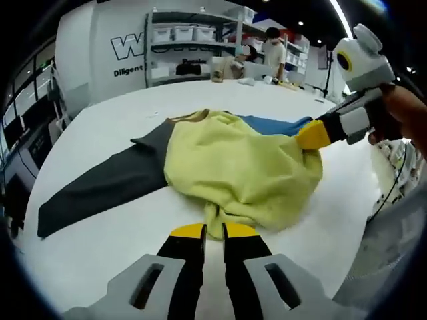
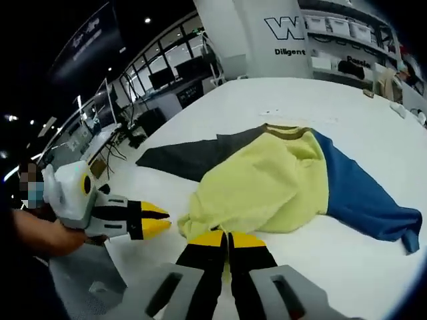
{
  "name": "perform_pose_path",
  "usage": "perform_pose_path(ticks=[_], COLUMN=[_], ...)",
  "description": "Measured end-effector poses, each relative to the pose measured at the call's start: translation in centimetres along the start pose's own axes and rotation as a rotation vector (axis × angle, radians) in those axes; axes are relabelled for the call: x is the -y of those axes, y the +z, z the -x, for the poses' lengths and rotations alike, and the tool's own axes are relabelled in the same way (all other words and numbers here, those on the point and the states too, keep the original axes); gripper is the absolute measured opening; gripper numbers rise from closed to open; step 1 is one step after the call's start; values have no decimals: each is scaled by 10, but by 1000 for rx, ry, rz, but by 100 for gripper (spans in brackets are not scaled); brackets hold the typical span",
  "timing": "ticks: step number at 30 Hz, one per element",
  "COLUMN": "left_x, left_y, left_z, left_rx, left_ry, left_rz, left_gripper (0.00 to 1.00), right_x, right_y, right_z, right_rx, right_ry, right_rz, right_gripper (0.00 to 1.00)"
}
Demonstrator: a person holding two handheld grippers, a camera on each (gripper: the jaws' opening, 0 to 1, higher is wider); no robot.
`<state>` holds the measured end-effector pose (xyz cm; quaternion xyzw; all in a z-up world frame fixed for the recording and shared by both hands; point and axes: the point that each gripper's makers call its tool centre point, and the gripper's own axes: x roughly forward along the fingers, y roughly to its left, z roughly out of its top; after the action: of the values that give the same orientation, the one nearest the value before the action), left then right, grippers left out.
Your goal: Fold the garment on the visible template until the final outline fits inside the template.
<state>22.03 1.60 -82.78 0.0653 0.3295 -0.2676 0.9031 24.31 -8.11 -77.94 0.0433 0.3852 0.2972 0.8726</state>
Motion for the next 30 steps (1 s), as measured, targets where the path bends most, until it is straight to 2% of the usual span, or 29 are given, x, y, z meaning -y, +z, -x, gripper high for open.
perform_pose_path(ticks=[6, 10, 13, 15, 21, 25, 30], left_x=[-4, -9, -15, -20, -34, -38, -36], left_y=[4, 8, 11, 14, 23, 29, 41], left_z=[3, 9, 12, 13, 14, 9, 2], left_rx=[11, 25, 35, 43, 66, 74, 89], left_ry=[6, 14, 20, 26, 48, 52, 46], left_rz=[-6, -12, 0, 9, 33, 43, 29], left_gripper=[7, 7, 7, 7, 7, 7, 9], right_x=[-11, -10, -7, 0, 15, 31, 43], right_y=[42, 66, 78, 90, 98, 92, 82], right_z=[-26, -47, -62, -80, -115, -141, -161], right_rx=[26, 32, 33, 43, 39, 5, -43], right_ry=[30, 29, 25, 9, -25, -61, -87], right_rz=[26, 37, 38, 30, 2, 14, 35], right_gripper=[0, 0, 0, 0, 0, 0, 0])
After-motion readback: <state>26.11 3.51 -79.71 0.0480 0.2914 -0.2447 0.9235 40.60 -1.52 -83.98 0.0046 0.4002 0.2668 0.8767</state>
